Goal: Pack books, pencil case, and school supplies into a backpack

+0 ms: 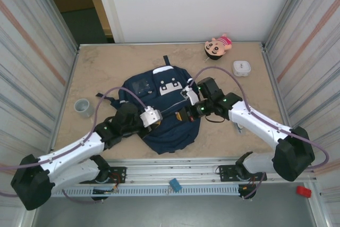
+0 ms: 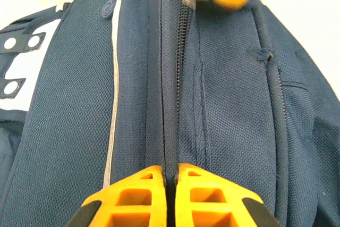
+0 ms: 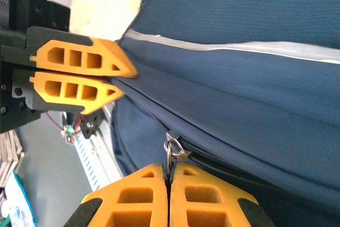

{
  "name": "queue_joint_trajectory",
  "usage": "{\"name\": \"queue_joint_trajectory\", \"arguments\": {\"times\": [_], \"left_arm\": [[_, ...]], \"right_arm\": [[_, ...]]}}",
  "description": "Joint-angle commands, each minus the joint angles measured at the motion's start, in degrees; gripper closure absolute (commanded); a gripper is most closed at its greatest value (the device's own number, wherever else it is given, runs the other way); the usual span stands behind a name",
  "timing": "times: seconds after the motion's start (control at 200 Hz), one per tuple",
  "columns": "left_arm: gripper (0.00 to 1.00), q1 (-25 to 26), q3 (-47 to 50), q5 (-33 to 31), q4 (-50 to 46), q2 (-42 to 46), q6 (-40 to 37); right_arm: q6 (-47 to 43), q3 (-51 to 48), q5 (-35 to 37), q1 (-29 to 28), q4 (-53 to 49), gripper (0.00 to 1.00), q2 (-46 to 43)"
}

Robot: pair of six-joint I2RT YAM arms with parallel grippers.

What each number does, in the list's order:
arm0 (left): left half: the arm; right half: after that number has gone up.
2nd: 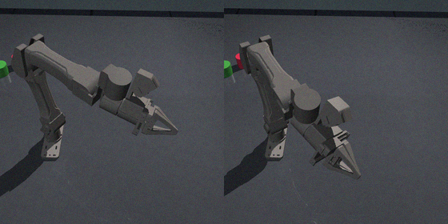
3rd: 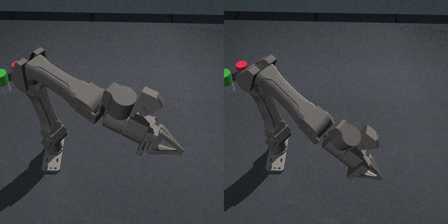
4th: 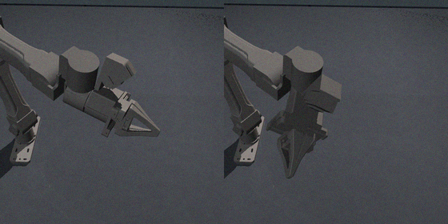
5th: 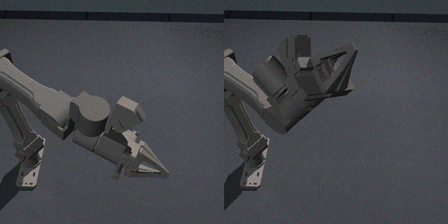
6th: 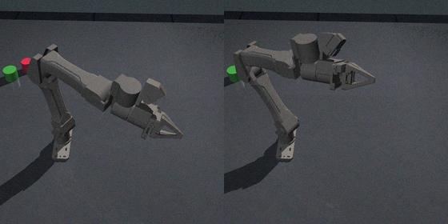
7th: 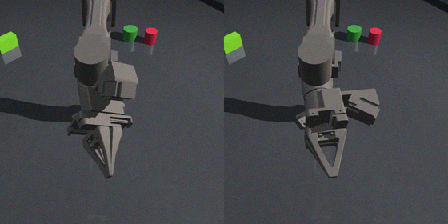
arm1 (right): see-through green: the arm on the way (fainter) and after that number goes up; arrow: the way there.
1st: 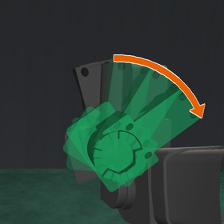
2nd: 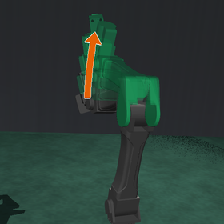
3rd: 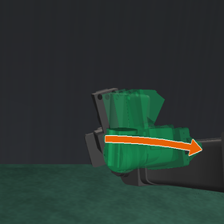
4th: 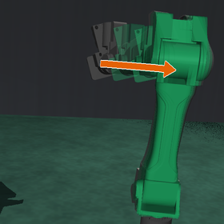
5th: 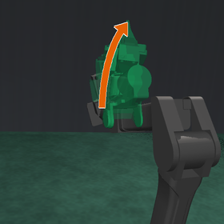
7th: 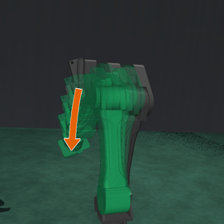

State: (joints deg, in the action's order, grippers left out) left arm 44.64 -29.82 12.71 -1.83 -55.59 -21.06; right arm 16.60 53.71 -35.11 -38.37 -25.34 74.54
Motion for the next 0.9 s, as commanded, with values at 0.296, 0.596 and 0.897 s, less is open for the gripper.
{"name": "queue_joint_trajectory", "arguments": {"times": [0.296,0.596,0.897], "left_arm": [[0.95,1.8,-5.7,1.4,6.2,-0.4,-1.6],[0.92,-6.6,-2.2,17.3,3.1,5.9,-4.4],[0.93,-7.9,-2.1,20.4,-0.9,9.3,-7.7]], "right_arm": [[3.9,0.1,3.9,-7.1,5.1,0.75,-2.8],[-4.6,-7.4,17.3,-4.3,12.1,0.36,-23.6],[-23.9,-8.8,13.7,0.5,12.9,0.04,-22.8]]}}
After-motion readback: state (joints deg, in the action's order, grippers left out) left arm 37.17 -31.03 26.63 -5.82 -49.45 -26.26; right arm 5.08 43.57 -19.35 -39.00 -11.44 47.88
